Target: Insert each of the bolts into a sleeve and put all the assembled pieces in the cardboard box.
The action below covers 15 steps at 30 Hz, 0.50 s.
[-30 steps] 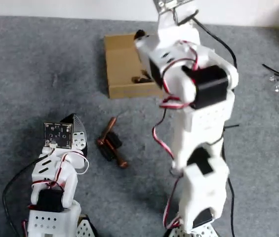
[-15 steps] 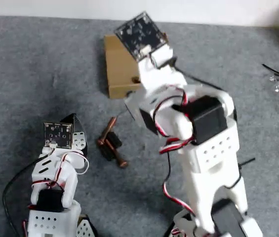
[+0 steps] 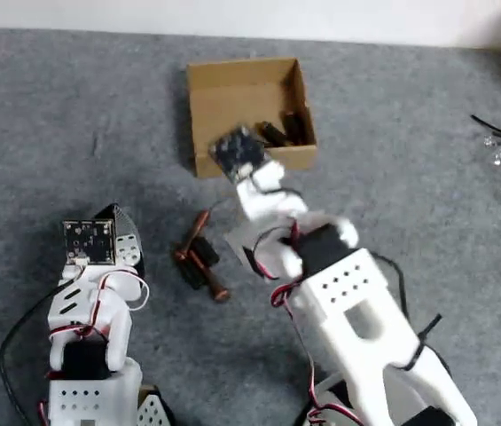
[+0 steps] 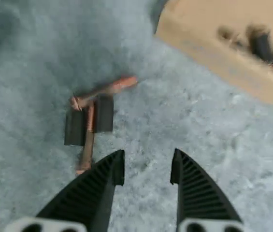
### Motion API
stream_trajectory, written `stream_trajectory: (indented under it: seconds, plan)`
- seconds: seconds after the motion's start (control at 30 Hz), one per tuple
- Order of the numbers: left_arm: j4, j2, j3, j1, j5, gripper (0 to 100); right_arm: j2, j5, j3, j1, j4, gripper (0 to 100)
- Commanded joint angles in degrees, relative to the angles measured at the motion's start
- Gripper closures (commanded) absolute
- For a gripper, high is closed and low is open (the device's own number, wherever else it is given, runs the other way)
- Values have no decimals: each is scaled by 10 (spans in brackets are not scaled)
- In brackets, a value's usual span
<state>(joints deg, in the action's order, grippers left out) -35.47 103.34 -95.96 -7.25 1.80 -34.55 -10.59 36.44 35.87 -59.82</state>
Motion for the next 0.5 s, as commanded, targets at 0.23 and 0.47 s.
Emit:
stream_trajectory:
  seconds: [0.23, 0.47]
  plan:
    - [12, 0, -6, -9, -1, 983, 125, 4, -20, 73, 84, 857]
    - [12, 0, -6, -9, -1, 983, 261, -3, -83, 95, 113, 857]
